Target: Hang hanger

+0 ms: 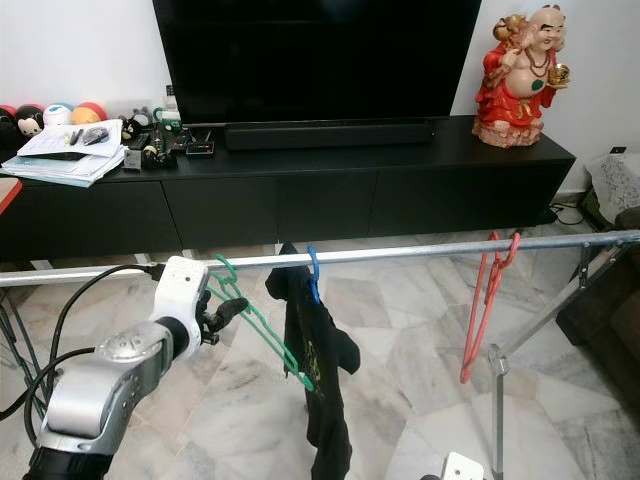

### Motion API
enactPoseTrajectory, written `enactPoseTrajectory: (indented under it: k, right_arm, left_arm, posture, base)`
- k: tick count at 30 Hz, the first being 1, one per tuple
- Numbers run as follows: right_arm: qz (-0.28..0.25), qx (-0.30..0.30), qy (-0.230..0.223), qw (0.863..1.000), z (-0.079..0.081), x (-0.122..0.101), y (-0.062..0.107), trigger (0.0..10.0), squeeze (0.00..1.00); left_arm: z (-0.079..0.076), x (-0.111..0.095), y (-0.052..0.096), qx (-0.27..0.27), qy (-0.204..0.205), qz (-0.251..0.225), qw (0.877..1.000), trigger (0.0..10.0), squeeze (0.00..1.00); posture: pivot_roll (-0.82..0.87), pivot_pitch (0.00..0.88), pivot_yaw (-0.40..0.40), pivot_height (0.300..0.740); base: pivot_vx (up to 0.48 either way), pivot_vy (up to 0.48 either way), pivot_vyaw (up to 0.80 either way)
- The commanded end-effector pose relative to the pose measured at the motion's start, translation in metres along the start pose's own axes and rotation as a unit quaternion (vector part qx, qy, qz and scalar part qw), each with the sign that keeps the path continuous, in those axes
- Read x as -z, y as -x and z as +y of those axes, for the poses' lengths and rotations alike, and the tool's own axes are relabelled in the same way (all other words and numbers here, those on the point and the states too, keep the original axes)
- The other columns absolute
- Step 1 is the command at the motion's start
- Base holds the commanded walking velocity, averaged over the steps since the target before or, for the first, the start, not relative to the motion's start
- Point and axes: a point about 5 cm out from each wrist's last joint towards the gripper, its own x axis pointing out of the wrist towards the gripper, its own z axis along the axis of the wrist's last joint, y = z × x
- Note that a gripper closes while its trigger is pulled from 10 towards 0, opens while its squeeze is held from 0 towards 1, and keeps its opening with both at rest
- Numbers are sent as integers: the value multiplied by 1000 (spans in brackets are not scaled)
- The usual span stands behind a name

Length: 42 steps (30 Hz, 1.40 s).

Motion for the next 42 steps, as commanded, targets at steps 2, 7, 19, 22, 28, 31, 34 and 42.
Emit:
enactPoseTrajectory:
  k: [2,7,19,22,28,31,34,42]
  right_arm:
    - [3,0,2,1000,0,1,0,10000,0]
    - [4,-1,4,1000,0,1,0,10000,0]
    - [6,-7,13,1000,2,1,0,10000,0]
    - [5,-9,14,1000,3,1,0,10000,0]
    - [5,-10,16,1000,3,1,0,10000,0]
    - [5,-11,17,1000,4,1,0,10000,0]
    - [6,-13,18,1000,5,1,0,10000,0]
    - [6,-15,19,1000,6,2,0,10000,0]
  left_arm:
    - [-4,-3,-2,13,31,9,999,10000,1000]
    - [-6,-5,-1,18,34,16,999,10000,1000]
    - [-7,4,-17,-22,59,50,997,10000,0]
    - [-14,2,-23,-9,64,48,997,10000,0]
    - [-21,0,-27,6,53,47,997,10000,0]
    - [-19,3,-34,-16,47,53,997,10000,0]
    - [-13,4,-40,-50,33,52,997,10000,0]
    - [-9,6,-51,-75,21,50,996,10000,0]
  posture:
    - [79,51,-22,740]
    - [82,52,-24,740]
    - [83,49,-31,740]
    - [79,48,-31,740]
    - [84,48,-33,740]
    - [83,47,-33,740]
    - [84,46,-33,740]
    - [75,46,-34,740]
  base:
    - [0,0,0]
    - [0,0,0]
    - [0,0,0]
    - [0,0,0]
    - [0,0,0]
    - [0,0,0]
    - [0,0,0]
    - [0,0,0]
